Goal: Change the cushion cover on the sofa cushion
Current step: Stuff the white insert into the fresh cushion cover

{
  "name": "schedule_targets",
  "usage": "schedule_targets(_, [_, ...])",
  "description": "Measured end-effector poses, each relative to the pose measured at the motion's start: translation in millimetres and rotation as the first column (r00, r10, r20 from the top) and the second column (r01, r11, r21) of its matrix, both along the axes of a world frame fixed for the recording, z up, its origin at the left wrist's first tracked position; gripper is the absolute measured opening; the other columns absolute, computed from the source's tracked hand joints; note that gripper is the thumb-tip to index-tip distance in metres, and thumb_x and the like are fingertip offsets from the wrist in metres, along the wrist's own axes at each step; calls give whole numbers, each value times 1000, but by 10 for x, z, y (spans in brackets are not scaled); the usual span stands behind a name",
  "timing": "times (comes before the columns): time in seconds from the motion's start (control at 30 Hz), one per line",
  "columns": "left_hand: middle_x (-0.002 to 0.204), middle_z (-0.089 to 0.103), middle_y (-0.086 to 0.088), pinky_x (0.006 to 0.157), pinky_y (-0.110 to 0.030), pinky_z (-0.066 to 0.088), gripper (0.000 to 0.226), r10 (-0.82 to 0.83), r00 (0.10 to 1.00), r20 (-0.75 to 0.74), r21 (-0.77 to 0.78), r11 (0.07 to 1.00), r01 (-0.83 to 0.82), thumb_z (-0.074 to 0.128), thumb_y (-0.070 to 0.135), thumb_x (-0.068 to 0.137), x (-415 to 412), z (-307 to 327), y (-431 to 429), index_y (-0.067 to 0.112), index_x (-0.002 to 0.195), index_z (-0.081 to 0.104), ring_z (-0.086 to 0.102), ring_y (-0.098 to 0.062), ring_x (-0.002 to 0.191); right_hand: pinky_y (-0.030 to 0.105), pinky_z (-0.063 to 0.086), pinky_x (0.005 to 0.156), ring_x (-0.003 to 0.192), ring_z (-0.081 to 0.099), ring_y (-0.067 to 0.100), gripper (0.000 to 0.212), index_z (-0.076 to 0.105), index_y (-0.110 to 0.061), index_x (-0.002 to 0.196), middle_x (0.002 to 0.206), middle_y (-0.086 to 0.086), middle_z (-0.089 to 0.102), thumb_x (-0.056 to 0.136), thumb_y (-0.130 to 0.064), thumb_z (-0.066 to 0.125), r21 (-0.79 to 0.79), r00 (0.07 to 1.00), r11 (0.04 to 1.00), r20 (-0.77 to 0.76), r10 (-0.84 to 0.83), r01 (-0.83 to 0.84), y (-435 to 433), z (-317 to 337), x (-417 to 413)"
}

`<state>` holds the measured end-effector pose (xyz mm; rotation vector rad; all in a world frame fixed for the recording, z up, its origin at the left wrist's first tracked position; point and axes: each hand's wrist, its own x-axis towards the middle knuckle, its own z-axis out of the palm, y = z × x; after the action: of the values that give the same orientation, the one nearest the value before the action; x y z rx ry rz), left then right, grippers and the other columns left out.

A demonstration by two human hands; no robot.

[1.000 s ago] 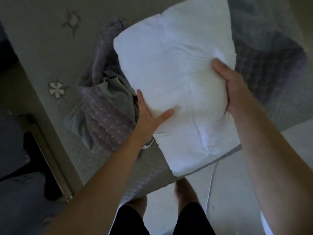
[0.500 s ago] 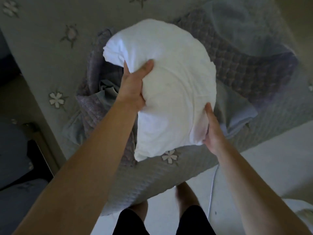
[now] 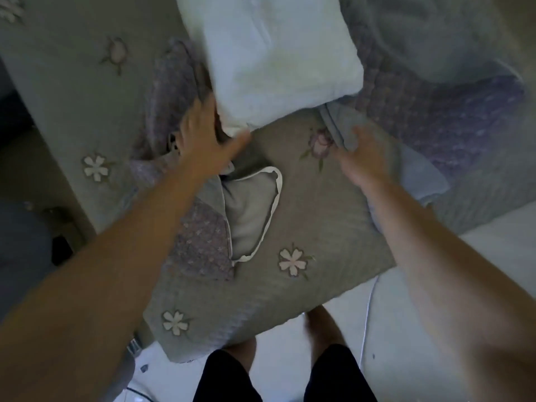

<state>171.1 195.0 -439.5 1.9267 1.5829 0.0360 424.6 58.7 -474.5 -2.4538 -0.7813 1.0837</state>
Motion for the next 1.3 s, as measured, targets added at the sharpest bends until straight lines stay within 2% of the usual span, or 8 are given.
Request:
schedule_targets(0.1, [161,4,-19,109,-67,14,107,-220,909,-353,2,972,235,51,84,67,-509,-571,-976,33,154,17,5,-40,148,51,27,115,145,20,41,93,6,-25,157,160,19,14,89,-44,66,-353,980,933,151,129,-69,-552,-355,-25])
schedule_targets(0.23, [160,10,-20,106,-65,24,102,-428,743,-515,-189,902,389,62,70,72,-855,-920,-1826,30,154,17,19,-46,140,50,46,93,114,52,44,95,8,-28,157,136,23,41,87,-17,71,-473,881,852,275,384,-224,-1156,-576,16])
schedule_targets(0.43, [141,33,-17,93,-49,44,68,-333,866,-374,-249,935,252,59,4,83,-704,-863,-1759,20,145,35,45,-41,112,44,45,87,112,57,40,50,38,-15,147,128,22,58,98,-18,43,-150,957,989,284,59,-16,-858,-188,-165])
schedule_targets(0.63, [111,56,-24,74,-49,50,38,-159,975,-153,-174,976,132,57,-1,79,-879,-690,-1765,1,117,56,56,-44,92,12,33,47,54,52,1,38,54,-13,126,66,-7,54,90,-13,44,177,998,983,39,51,-57,-950,168,-901])
schedule_targets(0.77, [115,59,-18,83,-45,50,38,-299,930,-214,-293,928,231,54,28,88,-1074,-673,-1782,9,122,52,57,-40,102,28,43,68,97,65,30,49,40,-21,142,112,11,67,96,-31,51,-310,889,835,-216,403,-454,-1159,-18,-1066])
schedule_targets(1.0, [157,20,-24,106,-62,28,88,-528,727,-440,154,753,640,62,49,80,-812,-673,-1191,16,152,23,20,-42,143,44,48,96,119,56,35,73,44,-23,140,134,12,55,85,-73,46,-434,831,719,-150,536,-543,-1016,-179,-988])
schedule_targets(1.17, [160,-23,-11,96,-62,40,88,-582,611,-536,-120,769,628,58,34,88,-635,-817,-772,42,153,0,17,-54,139,47,48,92,118,54,41,89,-2,-28,156,144,21,35,93,-36,60,-418,822,731,-74,565,-540,-1177,-301,-1124])
schedule_targets(1.3, [161,-3,-17,91,-53,46,64,-500,600,-624,-232,852,469,44,45,97,-1012,-816,-637,39,153,14,36,-54,126,44,50,86,109,60,38,77,-7,-33,156,141,20,43,100,-32,46,-368,827,777,38,561,-511,-1183,-299,-1076])
